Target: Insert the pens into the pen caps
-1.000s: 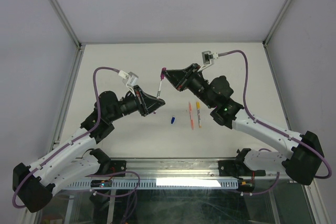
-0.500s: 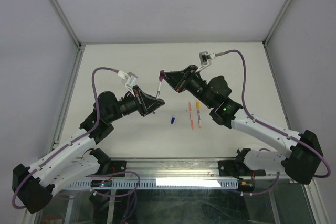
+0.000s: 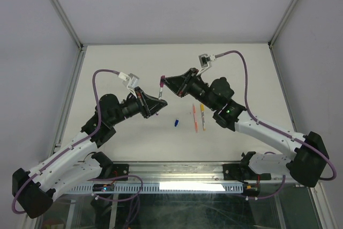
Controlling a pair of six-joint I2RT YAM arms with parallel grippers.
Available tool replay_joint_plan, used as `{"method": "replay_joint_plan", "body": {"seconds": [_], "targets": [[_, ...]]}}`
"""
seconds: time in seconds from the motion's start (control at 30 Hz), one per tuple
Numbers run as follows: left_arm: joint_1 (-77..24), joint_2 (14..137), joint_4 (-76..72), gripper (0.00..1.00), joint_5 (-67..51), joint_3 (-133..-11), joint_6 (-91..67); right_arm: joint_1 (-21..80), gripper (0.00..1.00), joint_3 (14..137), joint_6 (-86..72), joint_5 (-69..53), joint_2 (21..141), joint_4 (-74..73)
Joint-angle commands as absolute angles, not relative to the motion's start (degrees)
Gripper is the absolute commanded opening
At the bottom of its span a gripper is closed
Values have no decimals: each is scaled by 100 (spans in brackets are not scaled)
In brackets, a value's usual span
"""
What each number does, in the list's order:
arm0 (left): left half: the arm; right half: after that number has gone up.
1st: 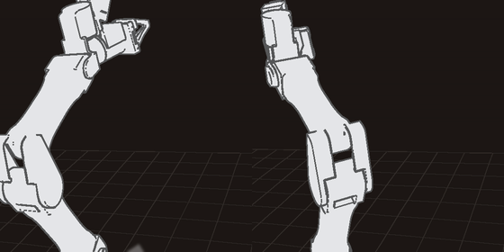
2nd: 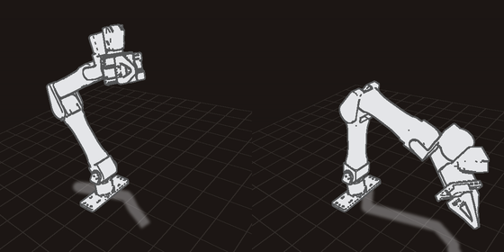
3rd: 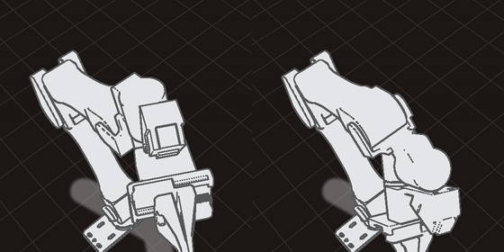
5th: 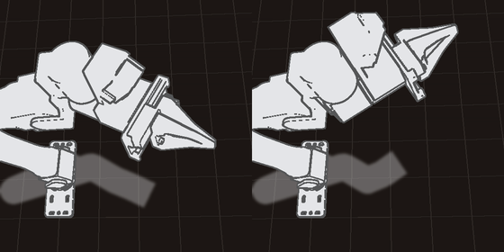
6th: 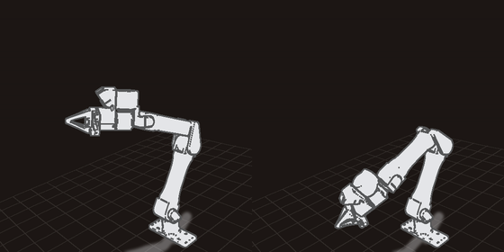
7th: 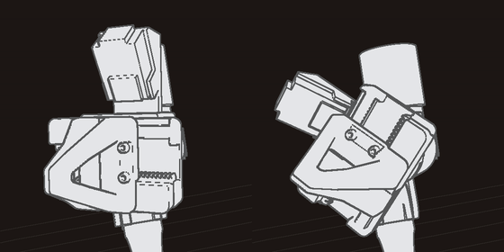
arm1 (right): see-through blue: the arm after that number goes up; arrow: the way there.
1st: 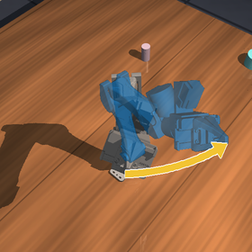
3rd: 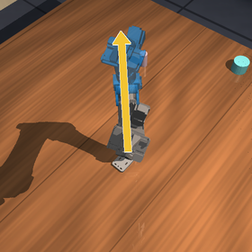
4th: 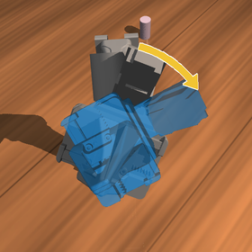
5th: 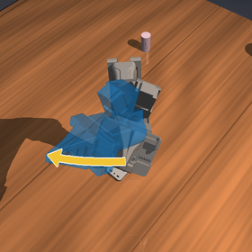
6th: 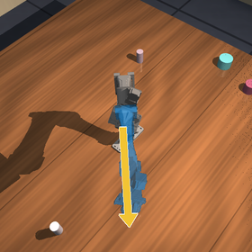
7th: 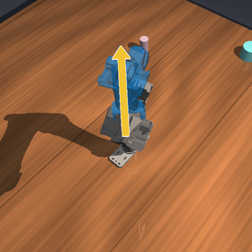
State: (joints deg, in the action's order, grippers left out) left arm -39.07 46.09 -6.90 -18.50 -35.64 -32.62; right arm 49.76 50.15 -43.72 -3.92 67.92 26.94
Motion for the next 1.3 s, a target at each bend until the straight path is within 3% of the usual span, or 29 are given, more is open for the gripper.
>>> {"method": "replay_joint_plan", "body": {"seconds": [0.0,0.13,0.33,0.7,0.97,1.03,1.27], "targets": [[-3939,4480,-1064,0,-1489,-3670,-3248,5056,1,5056,-4483,-674,6791,2750],[-3941,4510,-1114,0,-1362,-3777,-3195,5150,8,4960,-4565,-796,6795,2717],[-3940,4528,-1062,0,-1312,-3860,-3113,5185,31,4894,-4510,-602,6640,2482],[-3945,4482,-903,0,-1586,-3850,-3076,5077,31,5670,-4501,-582,6197,1402],[-3944,4578,-936,0,-2120,-3883,-3033,4977,31,6421,-4501,-582,6621,693],[-3944,4595,-957,0,-2219,-3887,-3028,4951,58,6568,-3961,-194,6750,595],[-3942,4604,-970,0,-2303,-3885,-3022,4930,59,6712,-3990,-511,6987,682]]}}
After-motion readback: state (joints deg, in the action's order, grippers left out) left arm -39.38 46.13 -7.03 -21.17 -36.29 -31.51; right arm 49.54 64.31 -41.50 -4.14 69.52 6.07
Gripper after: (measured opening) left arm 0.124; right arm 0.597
